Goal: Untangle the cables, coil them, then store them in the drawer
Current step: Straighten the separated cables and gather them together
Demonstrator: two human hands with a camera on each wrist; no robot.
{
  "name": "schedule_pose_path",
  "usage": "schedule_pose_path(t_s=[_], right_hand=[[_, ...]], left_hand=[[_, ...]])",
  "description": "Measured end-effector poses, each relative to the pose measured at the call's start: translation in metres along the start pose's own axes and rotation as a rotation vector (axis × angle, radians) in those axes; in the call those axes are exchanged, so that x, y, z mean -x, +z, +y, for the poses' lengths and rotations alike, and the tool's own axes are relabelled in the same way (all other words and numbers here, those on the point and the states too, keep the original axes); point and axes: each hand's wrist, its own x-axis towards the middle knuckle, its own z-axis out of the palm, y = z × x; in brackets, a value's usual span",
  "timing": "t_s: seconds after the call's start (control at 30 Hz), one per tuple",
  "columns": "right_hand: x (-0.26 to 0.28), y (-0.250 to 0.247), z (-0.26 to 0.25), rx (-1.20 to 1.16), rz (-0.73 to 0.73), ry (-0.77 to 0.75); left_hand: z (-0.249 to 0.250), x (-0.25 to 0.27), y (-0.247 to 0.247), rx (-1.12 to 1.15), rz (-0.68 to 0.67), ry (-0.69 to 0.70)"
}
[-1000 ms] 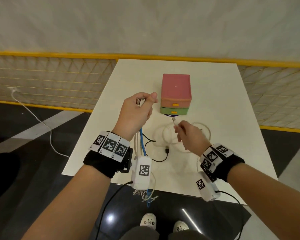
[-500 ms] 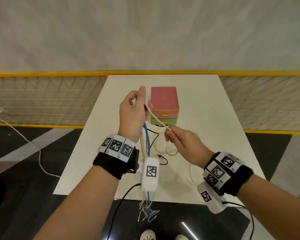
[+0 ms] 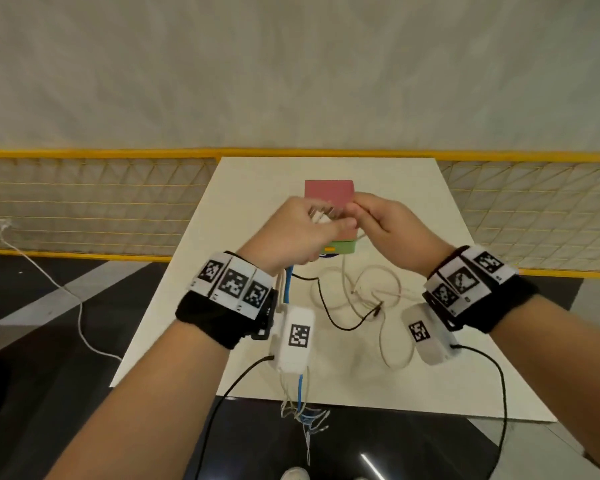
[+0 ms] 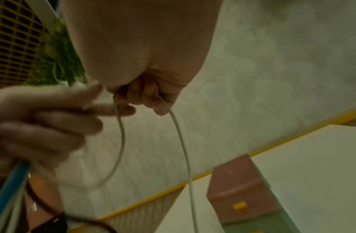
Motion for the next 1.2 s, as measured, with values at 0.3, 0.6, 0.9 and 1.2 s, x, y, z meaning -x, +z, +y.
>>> schedule_pose_path(t_s=[0.3,0.6,0.9,1.2], right_hand=[[0.014,-0.016,0.021,0.103,-0.06,0.094],[-0.009,-0.009,-0.016,0.103,-0.053,-0.076],[0.02,-0.042,-0.026,0.123,-0.117,0.063],[0.051,-0.002,-0.074,-0.015,-0.689,0.119]], left_hand=[[-0.011,-0.006,-0.058,0.27,0.696,0.08],[-0.012,0.001,0.002,-0.285,0.282,0.318],[-0.015,-0.001,-0.061,0.168,0.686,0.245],[-0.036,0.016,-0.049,0.002,0.449,0.164]])
